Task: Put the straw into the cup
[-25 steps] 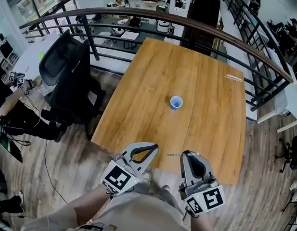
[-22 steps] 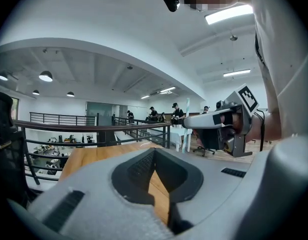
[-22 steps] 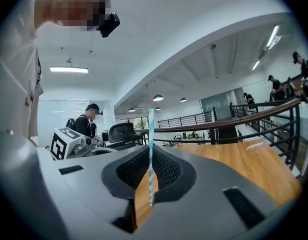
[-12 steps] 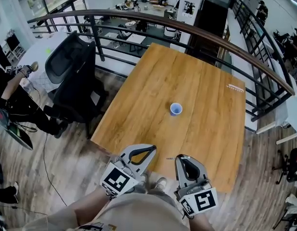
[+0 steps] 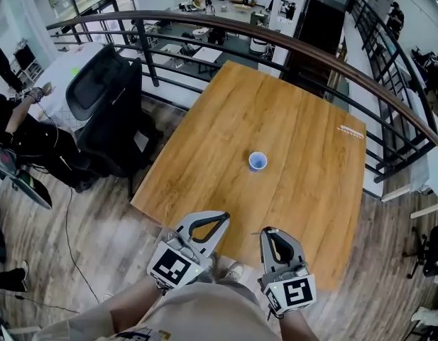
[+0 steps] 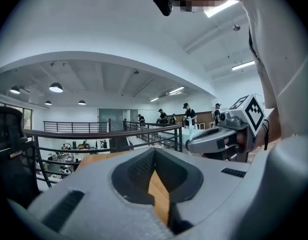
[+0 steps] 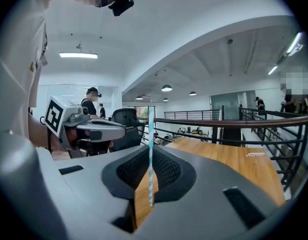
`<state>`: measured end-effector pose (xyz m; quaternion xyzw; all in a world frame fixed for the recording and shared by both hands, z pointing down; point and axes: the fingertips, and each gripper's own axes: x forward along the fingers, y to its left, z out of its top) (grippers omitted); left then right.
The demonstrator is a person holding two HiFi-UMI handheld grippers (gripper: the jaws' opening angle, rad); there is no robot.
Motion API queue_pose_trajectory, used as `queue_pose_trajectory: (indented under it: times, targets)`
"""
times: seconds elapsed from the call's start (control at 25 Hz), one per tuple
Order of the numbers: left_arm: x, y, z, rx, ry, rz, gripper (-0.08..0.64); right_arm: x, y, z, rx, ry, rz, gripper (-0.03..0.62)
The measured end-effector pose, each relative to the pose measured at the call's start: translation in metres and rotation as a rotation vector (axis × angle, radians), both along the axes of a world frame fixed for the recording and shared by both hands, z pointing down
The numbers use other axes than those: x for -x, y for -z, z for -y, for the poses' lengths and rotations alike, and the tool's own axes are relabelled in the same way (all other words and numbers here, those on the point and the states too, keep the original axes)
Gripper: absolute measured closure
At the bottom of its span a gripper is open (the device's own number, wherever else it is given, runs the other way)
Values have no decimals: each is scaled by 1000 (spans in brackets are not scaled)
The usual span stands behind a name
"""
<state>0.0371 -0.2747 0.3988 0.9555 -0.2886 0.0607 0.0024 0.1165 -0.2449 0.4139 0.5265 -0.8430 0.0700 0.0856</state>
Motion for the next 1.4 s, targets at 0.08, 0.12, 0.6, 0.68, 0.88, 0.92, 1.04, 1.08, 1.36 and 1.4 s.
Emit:
queue_pose_trajectory:
  times: [0.08,0.12,0.6,0.68,0.88,0.92,1.04,1.08,1.36,1.4]
  targets:
    - [-5,-2,5,49,7,-24,546,-4,0,7,-7,0,0,561]
    - [-7,-3,8,65,6,-30,546,-6,1,11,-12,1,1,561]
    - [-32,-1,66,12,24,-7,546,-33,30,79,-114,-42,20,561]
    - [-40,-1,78,-30,-1,-7,546,-37,33,95,-135,-51,3,561]
    - [-48,-3,114,-74,4,-10,546,-41,33,138,-179,-69,-5,561]
    - [-51,-5,121,-75,7,-10,546,-43,32,147,-182,-70,0,561]
    - [-61,-11,144,-87,17,-5,546,-51,27,174,-181,-85,31,561]
    - [-64,-13,151,-87,20,-3,546,-54,24,182,-179,-94,38,561]
    - [-70,-45,191,-132,49,9,546,-56,-5,230,-196,-114,46,561]
    - [-73,-49,196,-129,47,11,546,-57,-10,235,-190,-115,47,561]
